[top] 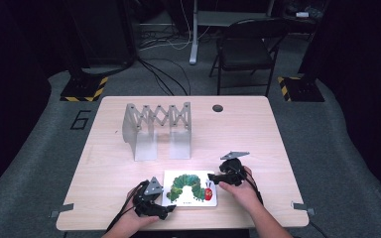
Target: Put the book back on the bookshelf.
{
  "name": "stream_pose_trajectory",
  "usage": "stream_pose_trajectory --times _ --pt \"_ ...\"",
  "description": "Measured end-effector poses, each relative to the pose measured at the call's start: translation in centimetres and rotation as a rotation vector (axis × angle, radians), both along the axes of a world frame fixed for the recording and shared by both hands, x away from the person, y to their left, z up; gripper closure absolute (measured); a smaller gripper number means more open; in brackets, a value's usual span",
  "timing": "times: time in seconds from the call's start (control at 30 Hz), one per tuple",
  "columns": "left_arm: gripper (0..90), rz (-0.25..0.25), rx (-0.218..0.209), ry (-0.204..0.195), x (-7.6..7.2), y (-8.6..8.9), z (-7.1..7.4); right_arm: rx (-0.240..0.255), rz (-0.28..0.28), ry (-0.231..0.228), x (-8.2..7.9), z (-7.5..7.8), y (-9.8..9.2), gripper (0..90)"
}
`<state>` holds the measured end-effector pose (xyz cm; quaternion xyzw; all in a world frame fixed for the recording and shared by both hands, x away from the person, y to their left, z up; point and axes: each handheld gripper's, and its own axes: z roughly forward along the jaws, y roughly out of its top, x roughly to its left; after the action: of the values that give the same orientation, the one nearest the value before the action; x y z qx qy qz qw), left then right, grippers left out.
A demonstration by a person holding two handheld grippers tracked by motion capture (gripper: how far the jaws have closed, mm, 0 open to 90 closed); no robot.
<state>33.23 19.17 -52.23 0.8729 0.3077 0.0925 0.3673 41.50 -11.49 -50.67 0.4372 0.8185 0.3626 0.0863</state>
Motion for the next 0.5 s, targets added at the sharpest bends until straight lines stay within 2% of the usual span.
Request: stream_pose_trajectory --times 0.1,0.27,0.4,0.47,0.5 --pt "13.7 -0.010 0.010 -0.009 -0.1 0.0 -0.1 0.010 -0.004 0.014 0.0 -0.1 0.3 35.6" --pt "9.8 0.000 0.038 -0.063 -0.4 -0.7 -0.5 0.008 0.012 0.024 0.2 -0.2 0.6 35.6" --pt "5.8 -0.004 0.034 -0.057 -0.3 -0.8 -0.6 0.007 0.009 0.029 0.2 -0.3 0.9 35.5" --pt "3.7 0.008 0.026 -0.074 -0.3 -0.9 -0.8 0.002 0.009 0.031 0.2 -0.3 1.0 35.5" --pt "3.7 0.006 0.024 -0.070 -0.3 -0.9 -0.9 0.002 0.009 0.031 0.2 -0.3 1.0 35.5"
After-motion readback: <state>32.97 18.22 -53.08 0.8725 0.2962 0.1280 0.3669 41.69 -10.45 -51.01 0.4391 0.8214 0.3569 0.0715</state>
